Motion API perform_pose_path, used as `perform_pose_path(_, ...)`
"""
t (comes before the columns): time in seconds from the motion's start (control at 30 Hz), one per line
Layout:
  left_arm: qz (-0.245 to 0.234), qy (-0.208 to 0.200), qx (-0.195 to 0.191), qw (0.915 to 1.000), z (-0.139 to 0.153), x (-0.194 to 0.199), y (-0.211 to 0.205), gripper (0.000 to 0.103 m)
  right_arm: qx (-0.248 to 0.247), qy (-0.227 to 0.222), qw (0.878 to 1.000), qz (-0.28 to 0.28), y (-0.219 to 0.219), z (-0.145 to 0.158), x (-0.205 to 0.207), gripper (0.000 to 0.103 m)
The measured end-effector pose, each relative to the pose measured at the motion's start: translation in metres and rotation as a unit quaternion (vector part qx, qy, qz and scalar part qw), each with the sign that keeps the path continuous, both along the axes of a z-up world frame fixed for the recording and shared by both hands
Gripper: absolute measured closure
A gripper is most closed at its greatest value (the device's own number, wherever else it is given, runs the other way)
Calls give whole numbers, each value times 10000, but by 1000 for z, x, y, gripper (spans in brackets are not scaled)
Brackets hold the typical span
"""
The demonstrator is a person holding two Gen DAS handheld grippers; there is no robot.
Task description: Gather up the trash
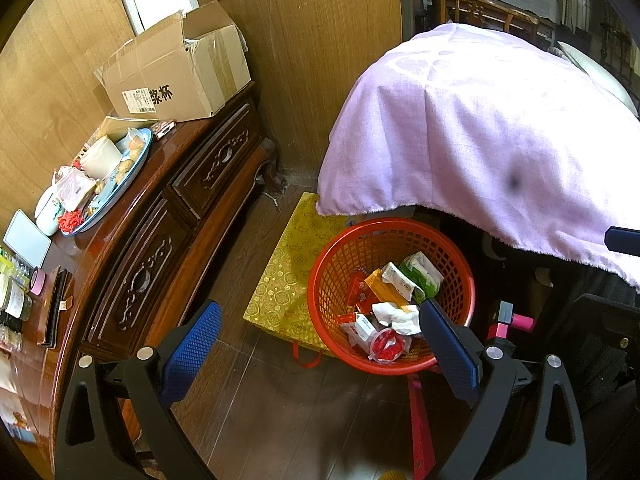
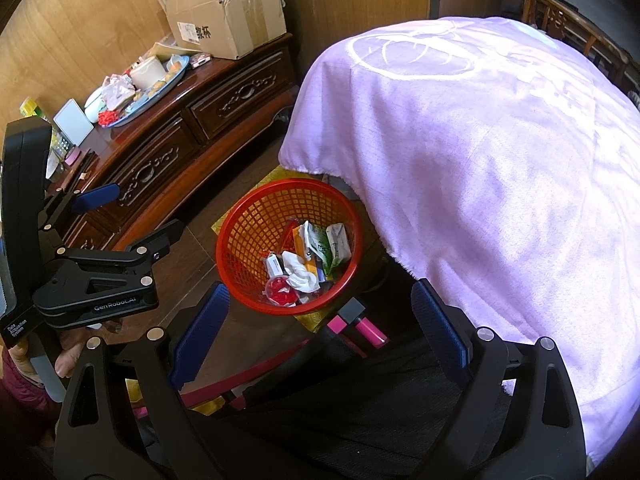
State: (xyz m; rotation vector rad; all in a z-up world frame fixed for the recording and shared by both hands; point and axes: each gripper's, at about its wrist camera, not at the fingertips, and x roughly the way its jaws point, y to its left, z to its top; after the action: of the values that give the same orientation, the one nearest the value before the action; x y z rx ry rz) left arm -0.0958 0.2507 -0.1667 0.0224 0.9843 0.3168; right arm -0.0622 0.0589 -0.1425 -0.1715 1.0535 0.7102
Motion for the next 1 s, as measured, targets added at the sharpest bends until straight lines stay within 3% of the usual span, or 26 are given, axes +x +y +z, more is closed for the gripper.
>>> perform_pose_path(1.0, -36, 10, 79, 10000, 1, -1, -2, 6, -10, -4, 10000, -3, 1, 1, 0, 14)
